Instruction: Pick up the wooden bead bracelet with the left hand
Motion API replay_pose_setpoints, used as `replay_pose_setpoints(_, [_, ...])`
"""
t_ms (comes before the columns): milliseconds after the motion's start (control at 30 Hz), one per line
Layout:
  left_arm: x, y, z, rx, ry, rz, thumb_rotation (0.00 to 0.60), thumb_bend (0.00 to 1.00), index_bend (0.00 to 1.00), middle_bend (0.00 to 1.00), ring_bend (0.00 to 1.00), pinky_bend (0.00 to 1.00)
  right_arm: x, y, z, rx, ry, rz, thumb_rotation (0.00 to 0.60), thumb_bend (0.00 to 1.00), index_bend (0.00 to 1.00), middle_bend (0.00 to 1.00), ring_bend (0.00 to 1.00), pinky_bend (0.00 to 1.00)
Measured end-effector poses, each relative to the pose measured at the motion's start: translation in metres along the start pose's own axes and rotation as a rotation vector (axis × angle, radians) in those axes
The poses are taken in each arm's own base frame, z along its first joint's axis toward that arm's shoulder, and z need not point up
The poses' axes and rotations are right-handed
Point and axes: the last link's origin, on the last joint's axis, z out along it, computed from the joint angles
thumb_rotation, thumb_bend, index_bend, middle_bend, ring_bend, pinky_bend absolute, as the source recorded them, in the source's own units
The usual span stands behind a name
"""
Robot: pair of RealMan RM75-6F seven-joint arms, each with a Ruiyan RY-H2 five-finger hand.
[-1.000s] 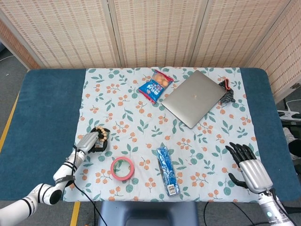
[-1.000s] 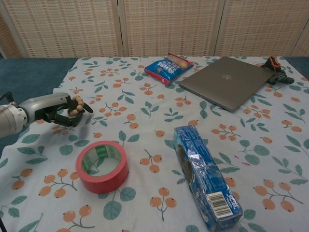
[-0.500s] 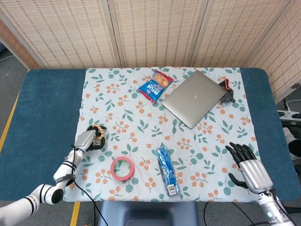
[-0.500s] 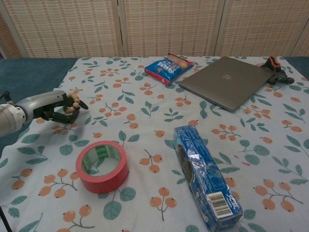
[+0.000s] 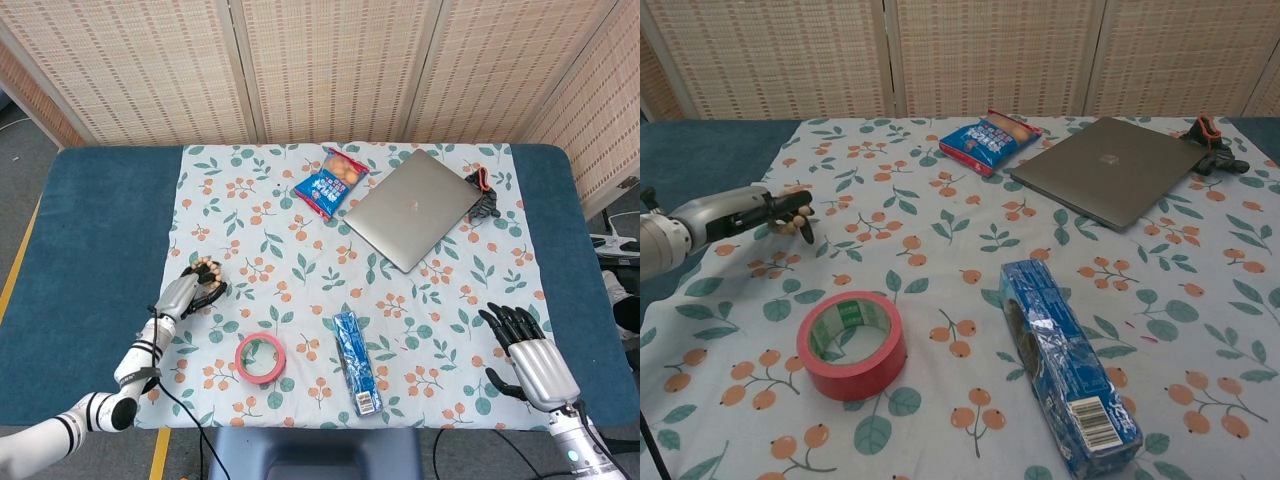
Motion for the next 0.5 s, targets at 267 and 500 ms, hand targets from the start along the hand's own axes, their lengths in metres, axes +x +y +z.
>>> replay_pose_setpoints(267, [-0.004,0.002,-0.004,-0.037,-0.01,0.08,0.336,0.4,0.19,0.0,0.0,0.0,0.0,0.0,0.0,0.001,-0.001,0.0,0.6,0.27,0.0,0.0,0.0,0.0])
replay_pose_setpoints(500, [-0.011,0.006,-0.019,-0.123,0.02,0.307,0.55,0.41,0.08,0.09,0.0,0.0,-0.001,-0.001,0.0,0.004,-0.005,-0.001,0.6,0.27,0.0,0.0,0.0,0.0])
